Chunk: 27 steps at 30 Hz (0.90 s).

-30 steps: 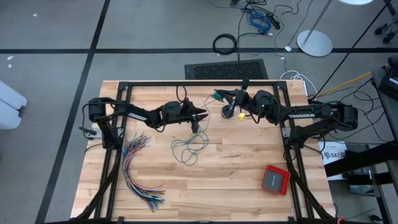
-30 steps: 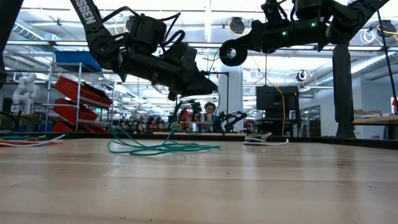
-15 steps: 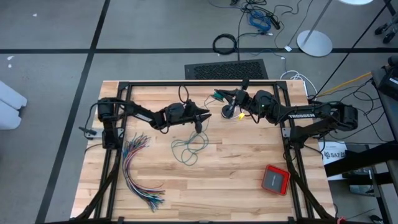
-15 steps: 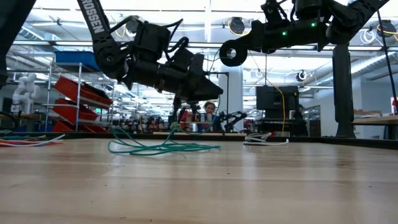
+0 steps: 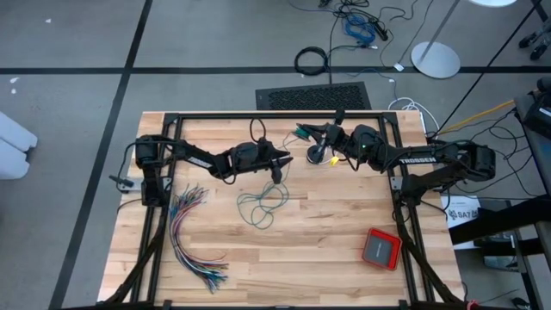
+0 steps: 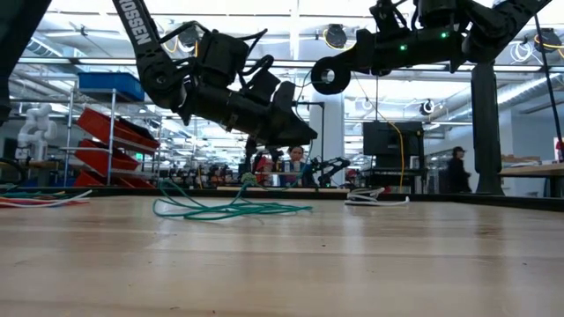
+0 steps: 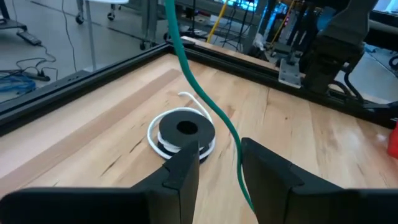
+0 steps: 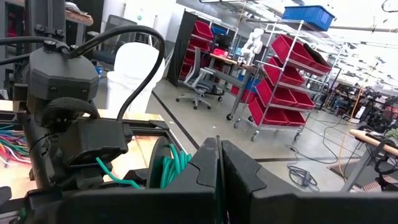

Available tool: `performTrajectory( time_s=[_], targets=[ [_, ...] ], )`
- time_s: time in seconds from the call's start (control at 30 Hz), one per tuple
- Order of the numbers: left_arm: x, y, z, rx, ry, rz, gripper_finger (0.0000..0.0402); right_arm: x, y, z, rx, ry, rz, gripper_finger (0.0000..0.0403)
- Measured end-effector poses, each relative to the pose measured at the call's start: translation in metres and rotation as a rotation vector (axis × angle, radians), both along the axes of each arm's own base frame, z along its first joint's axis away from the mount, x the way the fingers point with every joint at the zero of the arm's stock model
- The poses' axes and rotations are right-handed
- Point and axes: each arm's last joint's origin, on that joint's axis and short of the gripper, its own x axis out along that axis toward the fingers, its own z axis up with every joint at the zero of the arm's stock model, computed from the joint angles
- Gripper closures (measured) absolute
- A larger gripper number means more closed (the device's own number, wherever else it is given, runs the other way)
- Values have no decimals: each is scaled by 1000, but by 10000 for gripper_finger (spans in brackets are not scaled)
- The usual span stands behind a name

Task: Coil cords
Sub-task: Coil the green wire onto the spool

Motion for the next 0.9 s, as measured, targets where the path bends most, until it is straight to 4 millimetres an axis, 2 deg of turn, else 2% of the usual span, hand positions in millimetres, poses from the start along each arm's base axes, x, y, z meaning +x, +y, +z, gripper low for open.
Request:
performTrajectory(
  time_s=[0.23, 0.47, 0.7, 0.8, 0.9],
  targets=[
    [0, 1, 0, 6, 2, 21, 287, 0, 0, 0, 0, 2, 0, 403],
    [0, -2, 0, 57, 12, 5, 390, 0, 0, 0, 1, 3, 0, 403],
    [5, 8, 5, 84, 49, 75, 399, 2, -1, -4, 29, 5, 1, 403],
    [17, 15, 10, 112, 100, 75, 399, 7, -2, -10, 55, -2, 3, 403],
    [34, 20, 6, 110, 158, 48, 400, 12, -4, -17, 80, -19, 5, 403]
  ],
)
